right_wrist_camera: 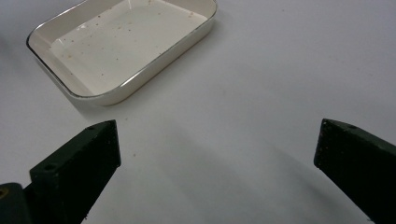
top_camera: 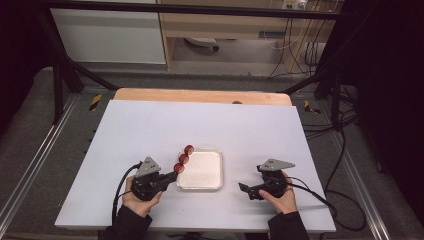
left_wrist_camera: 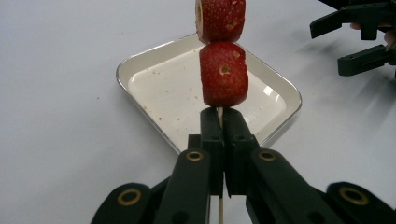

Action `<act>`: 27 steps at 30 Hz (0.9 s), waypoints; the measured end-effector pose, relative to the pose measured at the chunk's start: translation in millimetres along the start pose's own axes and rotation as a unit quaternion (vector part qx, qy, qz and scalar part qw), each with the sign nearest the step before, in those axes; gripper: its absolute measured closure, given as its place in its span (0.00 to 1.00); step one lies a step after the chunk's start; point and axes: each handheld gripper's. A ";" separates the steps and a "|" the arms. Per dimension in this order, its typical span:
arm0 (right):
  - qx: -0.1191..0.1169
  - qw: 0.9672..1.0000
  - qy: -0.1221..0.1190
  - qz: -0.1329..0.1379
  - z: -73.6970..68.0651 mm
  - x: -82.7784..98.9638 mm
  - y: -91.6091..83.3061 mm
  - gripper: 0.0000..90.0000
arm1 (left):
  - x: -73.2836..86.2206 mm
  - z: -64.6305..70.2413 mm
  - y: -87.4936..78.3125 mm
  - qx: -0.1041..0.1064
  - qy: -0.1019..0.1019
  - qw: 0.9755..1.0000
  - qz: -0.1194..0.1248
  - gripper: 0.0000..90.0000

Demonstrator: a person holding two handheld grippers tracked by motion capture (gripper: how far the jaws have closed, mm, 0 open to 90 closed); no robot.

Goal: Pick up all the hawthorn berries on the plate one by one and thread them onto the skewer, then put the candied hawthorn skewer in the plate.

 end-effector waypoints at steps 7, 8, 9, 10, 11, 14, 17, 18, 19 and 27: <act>0.009 1.000 0.012 0.009 9.2 7.7 -13.6 0.01 | -16.6 0.6 8.8 -0.007 0.017 1.000 -0.015 0.98; 0.011 1.000 0.014 0.010 9.6 7.7 -15.1 0.01 | -18.7 0.5 9.8 -0.008 0.019 1.000 -0.017 0.98; 0.011 1.000 0.016 0.012 10.0 7.6 -16.8 0.01 | -20.6 0.3 10.8 -0.008 0.019 1.000 -0.018 0.98; 0.011 1.000 0.017 0.016 10.4 7.5 -18.1 0.01 | -22.6 0.0 12.2 -0.007 0.019 1.000 -0.020 0.98; 0.010 1.000 0.018 0.018 10.8 7.5 -19.3 0.01 | -24.5 -0.4 13.8 -0.008 0.020 0.999 -0.024 0.98; 0.010 1.000 0.018 0.020 11.6 7.9 -20.5 0.01 | -29.8 -1.9 19.2 -0.010 0.022 0.999 -0.033 0.98; 0.012 1.000 0.021 0.014 11.8 8.6 -19.7 0.01 | -34.7 -2.8 26.3 -0.011 0.023 0.999 -0.045 0.98; 0.013 1.000 0.020 0.012 11.9 8.9 -19.7 0.01 | -35.9 -3.1 28.8 -0.012 0.023 0.998 -0.050 0.98; 0.013 1.000 0.018 0.012 11.9 9.1 -19.6 0.01 | -37.3 -3.9 31.8 -0.012 0.026 0.998 -0.058 0.98; 0.010 1.000 0.017 0.009 10.9 10.4 -18.8 0.01 | -41.4 -7.8 52.8 -0.017 0.023 0.995 -0.094 0.98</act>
Point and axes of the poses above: each handheld gripper's, and its own axes: y roughly forward along the jaws, x roughly out of its underside, z roughly to its right, and after that the axes turned 1 degree about -z, right-handed
